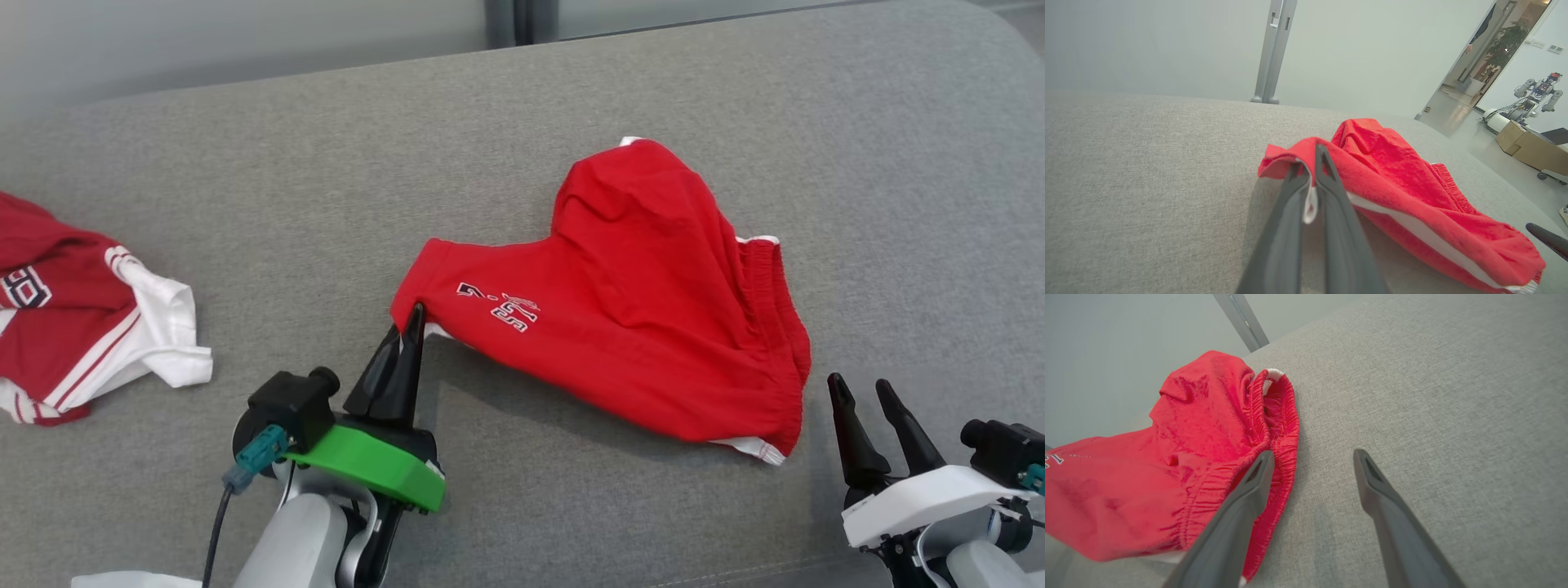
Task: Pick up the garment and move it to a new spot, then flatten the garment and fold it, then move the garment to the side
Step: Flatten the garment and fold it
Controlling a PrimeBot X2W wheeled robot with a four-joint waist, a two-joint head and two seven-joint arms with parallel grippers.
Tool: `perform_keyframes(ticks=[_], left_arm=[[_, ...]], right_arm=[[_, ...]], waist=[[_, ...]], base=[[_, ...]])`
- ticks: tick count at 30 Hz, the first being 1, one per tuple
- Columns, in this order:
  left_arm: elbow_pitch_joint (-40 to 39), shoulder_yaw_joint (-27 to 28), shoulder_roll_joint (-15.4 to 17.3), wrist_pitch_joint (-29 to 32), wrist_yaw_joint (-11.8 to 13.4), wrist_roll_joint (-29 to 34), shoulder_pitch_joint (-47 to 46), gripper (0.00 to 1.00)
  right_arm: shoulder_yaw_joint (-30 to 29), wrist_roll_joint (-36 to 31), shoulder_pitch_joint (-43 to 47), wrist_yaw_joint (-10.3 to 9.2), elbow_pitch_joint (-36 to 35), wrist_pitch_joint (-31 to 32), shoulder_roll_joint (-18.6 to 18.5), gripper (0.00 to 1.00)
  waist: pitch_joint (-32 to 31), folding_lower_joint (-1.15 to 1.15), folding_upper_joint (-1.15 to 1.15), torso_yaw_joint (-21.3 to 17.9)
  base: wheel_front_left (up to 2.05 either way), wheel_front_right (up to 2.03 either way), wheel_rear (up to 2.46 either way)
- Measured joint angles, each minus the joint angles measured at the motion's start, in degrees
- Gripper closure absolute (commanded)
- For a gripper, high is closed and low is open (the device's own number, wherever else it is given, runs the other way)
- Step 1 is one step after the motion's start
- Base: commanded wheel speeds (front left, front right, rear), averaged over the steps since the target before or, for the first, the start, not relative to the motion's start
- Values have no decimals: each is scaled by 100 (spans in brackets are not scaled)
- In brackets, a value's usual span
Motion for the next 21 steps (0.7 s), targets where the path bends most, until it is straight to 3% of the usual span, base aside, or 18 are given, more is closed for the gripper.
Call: perform_keyframes(ticks=[11, 21], left_arm=[[76, -138, 204, 1, 0, 158, 275, 100], [1195, -164, 327, 1, 0, 472, -433, 100]], right_arm=[[258, 51, -58, 0, -45, 1, 42, 0], [713, 369, -137, 0, -191, 0, -105, 0]], waist=[[-139, 0, 0, 602], [-32, 0, 0, 126]], base=[[0, 0, 0], [0, 0, 0]])
